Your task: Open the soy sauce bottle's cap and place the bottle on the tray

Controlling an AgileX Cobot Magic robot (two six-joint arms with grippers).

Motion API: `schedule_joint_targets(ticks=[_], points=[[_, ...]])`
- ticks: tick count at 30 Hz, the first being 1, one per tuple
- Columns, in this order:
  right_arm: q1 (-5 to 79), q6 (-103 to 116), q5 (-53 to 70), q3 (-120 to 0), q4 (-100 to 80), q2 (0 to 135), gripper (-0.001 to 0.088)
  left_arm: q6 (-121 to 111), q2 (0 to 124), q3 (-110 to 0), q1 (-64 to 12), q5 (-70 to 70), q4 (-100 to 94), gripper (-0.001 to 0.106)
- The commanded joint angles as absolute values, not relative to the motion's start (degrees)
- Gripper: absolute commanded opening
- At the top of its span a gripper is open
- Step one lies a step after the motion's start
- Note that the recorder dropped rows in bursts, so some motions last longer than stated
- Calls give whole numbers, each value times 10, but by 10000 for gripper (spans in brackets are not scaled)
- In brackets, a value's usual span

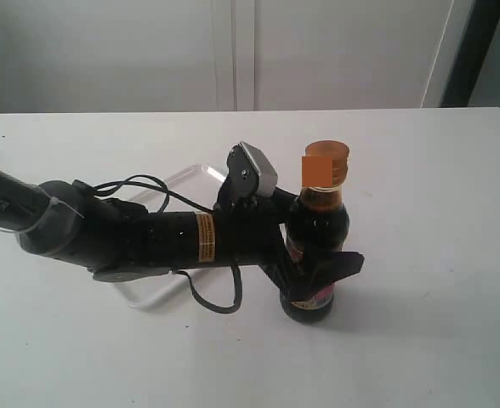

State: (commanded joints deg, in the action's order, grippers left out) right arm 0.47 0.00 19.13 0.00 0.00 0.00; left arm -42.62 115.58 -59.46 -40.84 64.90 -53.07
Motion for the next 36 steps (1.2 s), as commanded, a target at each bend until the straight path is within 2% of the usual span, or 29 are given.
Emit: schedule_joint_targets(ticks=[2, 5, 10, 13, 14, 36], points=[[5, 0, 191, 0, 0, 0, 0, -426, 1156, -595, -408, 646, -531, 982], [5, 0, 191, 0, 0, 0, 0, -423, 1156, -595, -408, 646, -531, 808], [5, 0, 191, 0, 0, 0, 0, -422, 1156, -595, -408, 635, -532, 293], [5, 0, 191, 0, 0, 0, 0, -415, 1156, -595, -408, 626, -540, 47], [5, 0, 191, 0, 0, 0, 0, -411, 1156, -595, -408, 624, -544, 0], [5, 0, 170, 0, -27, 0, 0, -374, 1156, -595, -408, 620, -570, 0]])
